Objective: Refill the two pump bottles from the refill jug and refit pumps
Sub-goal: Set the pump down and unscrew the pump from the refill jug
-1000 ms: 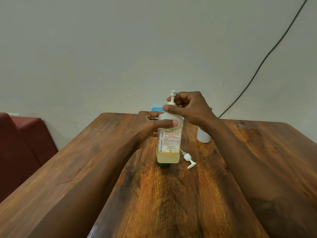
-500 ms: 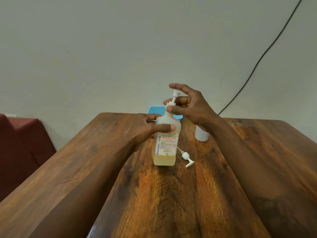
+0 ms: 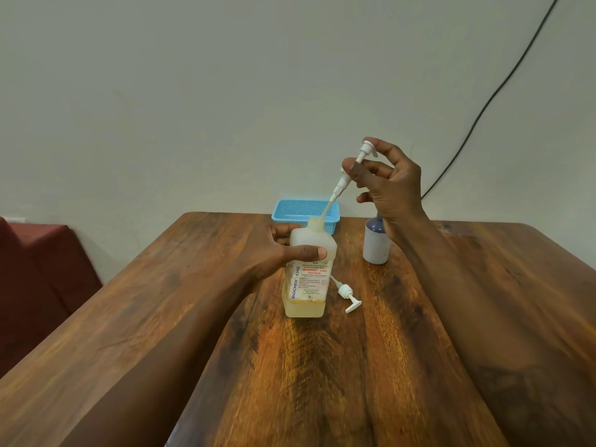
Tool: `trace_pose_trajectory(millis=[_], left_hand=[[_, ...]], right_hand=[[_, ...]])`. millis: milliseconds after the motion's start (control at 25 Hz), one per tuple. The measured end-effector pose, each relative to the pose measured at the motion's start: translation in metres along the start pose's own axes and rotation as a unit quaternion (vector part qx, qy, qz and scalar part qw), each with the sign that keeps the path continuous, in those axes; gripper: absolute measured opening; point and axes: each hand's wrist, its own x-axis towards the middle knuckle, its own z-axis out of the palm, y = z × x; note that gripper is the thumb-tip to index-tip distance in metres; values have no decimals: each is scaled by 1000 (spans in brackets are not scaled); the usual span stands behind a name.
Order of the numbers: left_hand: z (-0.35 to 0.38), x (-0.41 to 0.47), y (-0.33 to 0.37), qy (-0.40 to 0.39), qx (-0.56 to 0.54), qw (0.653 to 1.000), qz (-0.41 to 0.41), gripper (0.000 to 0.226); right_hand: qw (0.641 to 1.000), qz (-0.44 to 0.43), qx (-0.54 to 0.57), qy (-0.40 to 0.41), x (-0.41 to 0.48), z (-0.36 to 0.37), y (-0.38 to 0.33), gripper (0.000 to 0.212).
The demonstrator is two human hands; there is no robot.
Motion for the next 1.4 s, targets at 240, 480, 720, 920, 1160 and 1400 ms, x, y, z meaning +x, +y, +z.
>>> trace_pose_trajectory(millis=[240, 480, 720, 920, 1160, 1400], left_hand=[[-1, 0, -10, 11, 5, 1000, -29, 53], [3, 2, -14, -1, 49, 998, -37, 92], [9, -2, -14, 10, 46, 998, -30, 95], [21, -2, -12, 27, 42, 999, -10, 83], [31, 2, -15, 60, 36, 998, 6, 88], [39, 0, -19, 67, 45, 997, 7, 92]], right_hand=[[995, 30, 49, 81, 8, -23, 3, 54], [994, 62, 52, 67, 7, -50, 18, 44], [984, 76, 95, 131, 10, -70, 22, 44], [991, 114, 48, 55, -5, -64, 44, 37], [986, 136, -84, 55, -15, -68, 85, 29], [936, 122, -331, 19, -33, -83, 143, 30]])
